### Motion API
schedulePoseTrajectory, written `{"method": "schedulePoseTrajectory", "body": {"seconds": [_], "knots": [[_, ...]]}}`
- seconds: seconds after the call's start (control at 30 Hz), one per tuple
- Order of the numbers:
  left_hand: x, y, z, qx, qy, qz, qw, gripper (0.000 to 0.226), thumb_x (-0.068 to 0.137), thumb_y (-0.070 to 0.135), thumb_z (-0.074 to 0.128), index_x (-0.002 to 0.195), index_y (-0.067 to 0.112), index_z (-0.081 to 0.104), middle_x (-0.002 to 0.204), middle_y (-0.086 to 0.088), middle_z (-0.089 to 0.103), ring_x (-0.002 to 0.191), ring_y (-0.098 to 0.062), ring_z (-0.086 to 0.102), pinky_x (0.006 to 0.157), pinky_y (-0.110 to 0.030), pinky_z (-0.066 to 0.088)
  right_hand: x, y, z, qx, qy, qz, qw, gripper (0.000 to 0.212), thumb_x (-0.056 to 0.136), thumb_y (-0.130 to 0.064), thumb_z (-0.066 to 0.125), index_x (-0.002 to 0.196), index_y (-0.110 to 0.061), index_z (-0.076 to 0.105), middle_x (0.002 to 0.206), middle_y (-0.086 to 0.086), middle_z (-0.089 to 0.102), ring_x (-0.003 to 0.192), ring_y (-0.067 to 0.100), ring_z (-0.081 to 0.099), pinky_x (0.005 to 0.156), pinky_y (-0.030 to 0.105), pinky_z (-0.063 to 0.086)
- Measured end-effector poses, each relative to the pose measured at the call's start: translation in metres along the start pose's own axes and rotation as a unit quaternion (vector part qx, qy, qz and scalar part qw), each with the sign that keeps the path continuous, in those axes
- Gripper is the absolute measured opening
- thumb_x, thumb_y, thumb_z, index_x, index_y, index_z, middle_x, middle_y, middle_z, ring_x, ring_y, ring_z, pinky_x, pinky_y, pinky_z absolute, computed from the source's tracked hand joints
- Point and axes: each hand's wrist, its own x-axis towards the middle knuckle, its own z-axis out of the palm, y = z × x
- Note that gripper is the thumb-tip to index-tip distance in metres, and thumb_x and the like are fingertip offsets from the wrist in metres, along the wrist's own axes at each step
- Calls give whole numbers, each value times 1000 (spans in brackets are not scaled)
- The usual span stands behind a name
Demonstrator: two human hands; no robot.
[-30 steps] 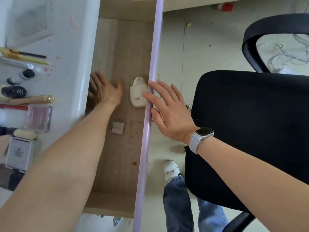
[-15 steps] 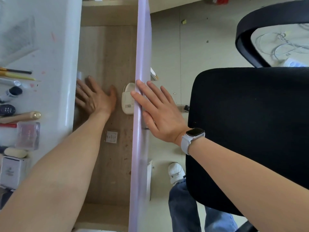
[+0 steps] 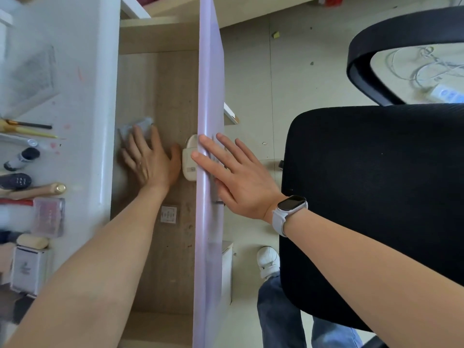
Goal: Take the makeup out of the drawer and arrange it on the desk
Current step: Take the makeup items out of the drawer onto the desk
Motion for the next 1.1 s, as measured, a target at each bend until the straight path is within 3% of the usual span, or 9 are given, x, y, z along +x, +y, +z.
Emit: {"method": "schedulePoseTrajectory", "body": {"seconds": [0.13, 0.37, 0.53, 0.63, 0.73, 0.8, 0.9, 1.03, 1.1], "knots": [[5, 4, -5, -44, -46, -29, 998, 57, 96, 42, 33, 147, 21, 17, 156, -15, 0, 143, -29, -7, 114, -52, -2, 0, 0, 0, -1, -10, -5, 1000, 60, 82, -12, 40, 141, -19, 37, 150, 8, 31, 135, 38, 31, 108, 53, 29], [-21, 10, -16, -76, -55, 7, 996, 47, 97, 37, 34, 140, 19, 35, 156, -12, 10, 143, -29, -1, 114, -50, -1, 1, -10, -21, -11, -70, 23, 997, 58, 83, -8, 44, 139, -18, 39, 150, 7, 30, 135, 36, 32, 109, 53, 25], [-52, -2, -19, -95, -90, -17, 991, 46, 99, 31, 30, 144, 21, 29, 156, -5, 13, 144, -28, 2, 112, -54, 1, 16, -32, -42, -37, -24, 25, 999, 39, 82, -9, 42, 115, -6, 62, 131, 17, 53, 124, 36, 47, 104, 57, 31], [-69, -12, -20, -69, -105, 3, 992, 47, 96, 27, 37, 141, 16, 32, 153, -11, 21, 141, -31, 10, 113, -55, 8, 31, -41, -46, -78, -14, -6, 997, 28, 78, 0, 55, 104, 0, 66, 118, 19, 61, 120, 38, 51, 104, 59, 31], [-74, -18, -23, -85, -110, -10, 990, 51, 92, 26, 46, 139, 11, 33, 148, -16, 26, 138, -34, 17, 111, -53, 14, 57, -47, -43, -180, -152, -40, 971, 35, 83, -2, 46, 117, -3, 58, 123, 14, 56, 130, 30, 40, 113, 52, 7], [-70, -20, -20, -101, -141, -16, 985, 62, 94, 30, 45, 146, 13, 17, 155, -12, 13, 142, -32, 6, 113, -50, 7, 78, -48, -37, -252, -253, -48, 933, 37, 88, -9, 39, 123, -8, 51, 127, 9, 51, 132, 25, 33, 113, 47, -7], [-63, -18, -12, -124, -160, -20, 979, 70, 94, 22, 46, 148, 19, 2, 156, -7, 4, 142, -31, 0, 114, -50, 8, 107, -47, -24, -327, -319, -58, 888, 39, 86, -16, 47, 124, -9, 47, 128, 9, 48, 131, 26, 31, 113, 50, 0], [-71, -12, -14, -195, -106, -95, 970, 83, 79, 21, 66, 146, 15, 17, 143, -19, 22, 130, -38, 20, 106, -49, 22, 131, -43, -3, -341, -408, -29, 847, 57, 85, -19, 51, 138, -13, 31, 145, 7, 32, 136, 25, 23, 108, 52, 17], [-77, -14, -16, -224, -92, -119, 963, 90, 67, 25, 77, 140, 11, 27, 133, -17, 30, 122, -39, 29, 98, -46, 31, 134, -39, 7, -334, -427, -20, 840, 57, 85, -21, 52, 138, -15, 30, 143, 7, 33, 130, 28, 30, 95, 44, 33]]}}
